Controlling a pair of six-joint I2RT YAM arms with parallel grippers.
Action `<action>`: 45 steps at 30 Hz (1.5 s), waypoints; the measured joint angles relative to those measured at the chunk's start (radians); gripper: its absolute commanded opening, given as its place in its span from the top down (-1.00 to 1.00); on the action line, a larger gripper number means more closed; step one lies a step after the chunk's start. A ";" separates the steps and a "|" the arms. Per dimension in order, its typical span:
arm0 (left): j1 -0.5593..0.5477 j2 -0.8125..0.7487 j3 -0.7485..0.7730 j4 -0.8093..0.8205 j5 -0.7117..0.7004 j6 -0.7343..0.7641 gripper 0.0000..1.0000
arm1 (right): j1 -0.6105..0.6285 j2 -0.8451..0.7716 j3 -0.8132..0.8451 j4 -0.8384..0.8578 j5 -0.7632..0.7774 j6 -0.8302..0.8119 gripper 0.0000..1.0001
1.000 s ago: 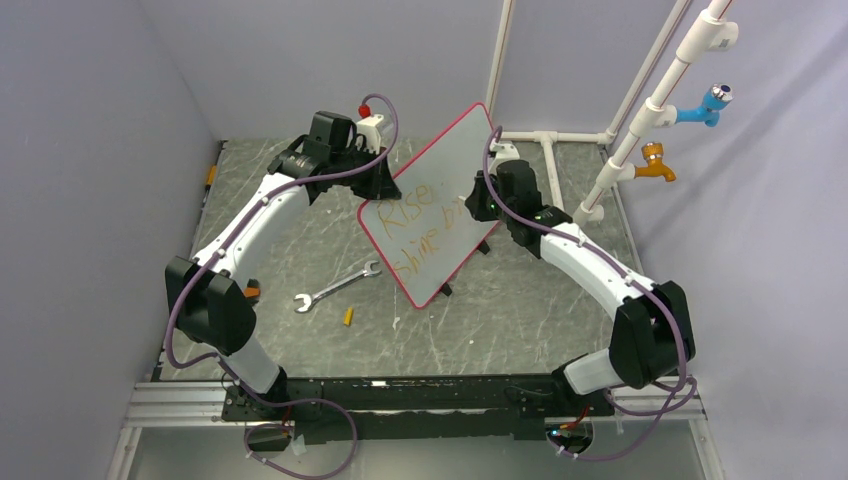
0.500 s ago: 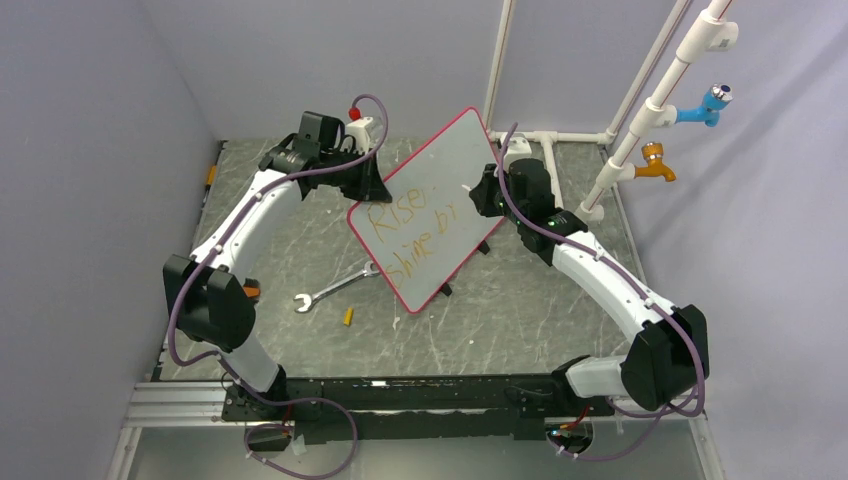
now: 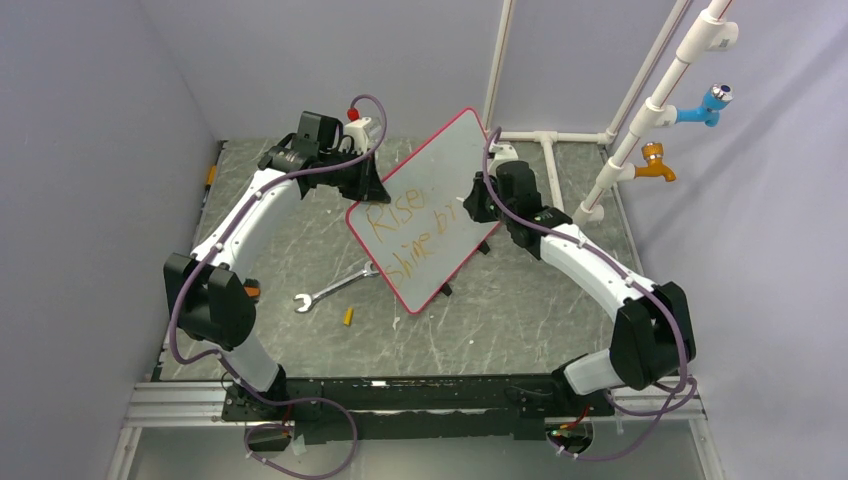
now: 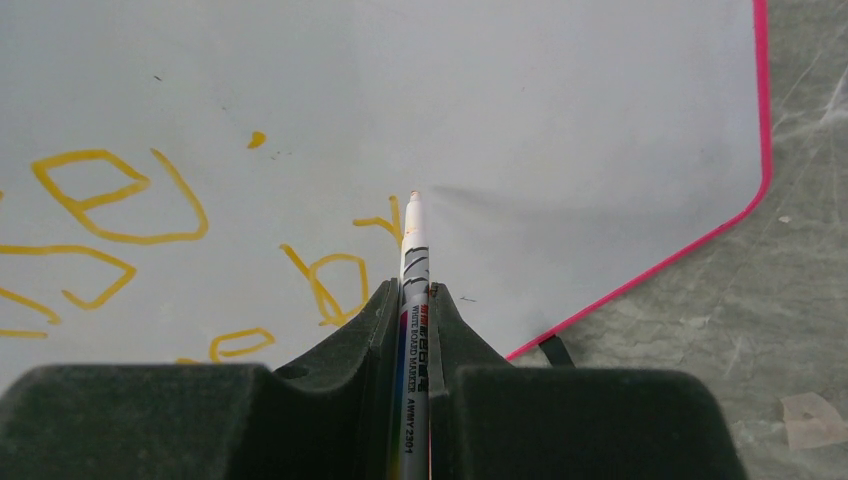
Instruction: Write a sentence on the whiteboard
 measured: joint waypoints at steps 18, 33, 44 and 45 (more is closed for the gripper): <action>0.003 0.004 0.000 -0.001 -0.006 -0.004 1.00 | -0.002 0.058 -0.004 0.021 -0.004 0.000 1.00; 0.009 0.011 0.000 -0.005 -0.007 -0.030 1.00 | -0.011 0.041 -0.104 0.071 -0.003 0.008 1.00; 0.005 0.011 0.005 -0.005 -0.013 -0.022 1.00 | -0.007 0.005 -0.107 0.039 -0.018 0.010 1.00; 0.005 0.011 0.005 -0.005 -0.016 -0.022 1.00 | -0.007 -0.002 -0.106 0.037 -0.022 0.011 1.00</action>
